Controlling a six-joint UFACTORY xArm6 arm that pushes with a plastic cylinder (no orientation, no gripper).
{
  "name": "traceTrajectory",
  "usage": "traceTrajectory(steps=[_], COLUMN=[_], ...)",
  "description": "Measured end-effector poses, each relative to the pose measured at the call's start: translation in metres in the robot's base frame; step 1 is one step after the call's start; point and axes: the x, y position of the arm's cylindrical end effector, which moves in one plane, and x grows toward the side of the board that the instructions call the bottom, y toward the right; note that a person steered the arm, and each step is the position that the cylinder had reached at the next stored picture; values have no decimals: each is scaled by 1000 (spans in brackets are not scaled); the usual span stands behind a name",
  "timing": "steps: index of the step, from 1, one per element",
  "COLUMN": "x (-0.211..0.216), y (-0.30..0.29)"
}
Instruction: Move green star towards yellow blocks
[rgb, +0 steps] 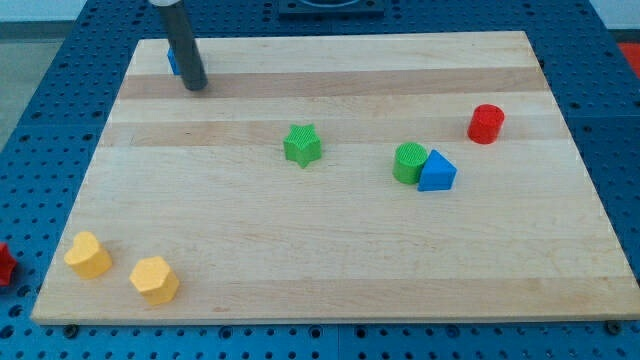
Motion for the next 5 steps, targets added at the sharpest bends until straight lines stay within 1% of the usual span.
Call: traceTrajectory(steps=[1, 2, 3, 4, 5], x=[9, 81, 118, 125, 142], y=[118, 155, 140, 159, 109])
